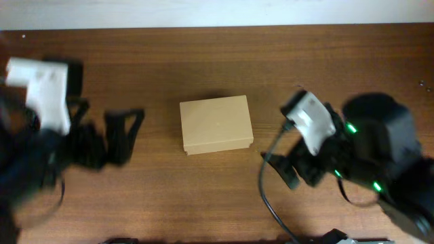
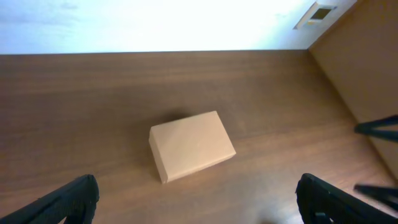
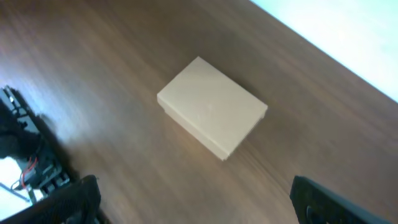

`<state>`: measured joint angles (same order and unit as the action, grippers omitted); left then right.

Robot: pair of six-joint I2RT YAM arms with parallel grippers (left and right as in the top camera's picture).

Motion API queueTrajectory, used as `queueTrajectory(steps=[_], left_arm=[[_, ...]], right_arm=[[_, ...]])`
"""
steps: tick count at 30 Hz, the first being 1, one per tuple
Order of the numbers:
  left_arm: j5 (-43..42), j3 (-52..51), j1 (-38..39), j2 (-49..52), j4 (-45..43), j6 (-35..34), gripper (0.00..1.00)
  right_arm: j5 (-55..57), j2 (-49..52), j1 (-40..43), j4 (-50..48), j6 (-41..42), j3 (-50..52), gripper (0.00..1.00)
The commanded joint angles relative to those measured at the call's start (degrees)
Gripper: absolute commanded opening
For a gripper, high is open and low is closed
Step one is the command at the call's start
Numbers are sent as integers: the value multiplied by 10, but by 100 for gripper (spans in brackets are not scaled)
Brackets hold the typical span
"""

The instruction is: Pack container

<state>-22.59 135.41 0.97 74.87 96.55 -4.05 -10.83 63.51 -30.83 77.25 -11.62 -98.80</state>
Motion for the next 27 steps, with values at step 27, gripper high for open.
queueTrajectory(steps=[27], left_arm=[[24,-681,1,-614,-179,11,100]], right_arm=[[10,-509,2,-92,16,393,99]])
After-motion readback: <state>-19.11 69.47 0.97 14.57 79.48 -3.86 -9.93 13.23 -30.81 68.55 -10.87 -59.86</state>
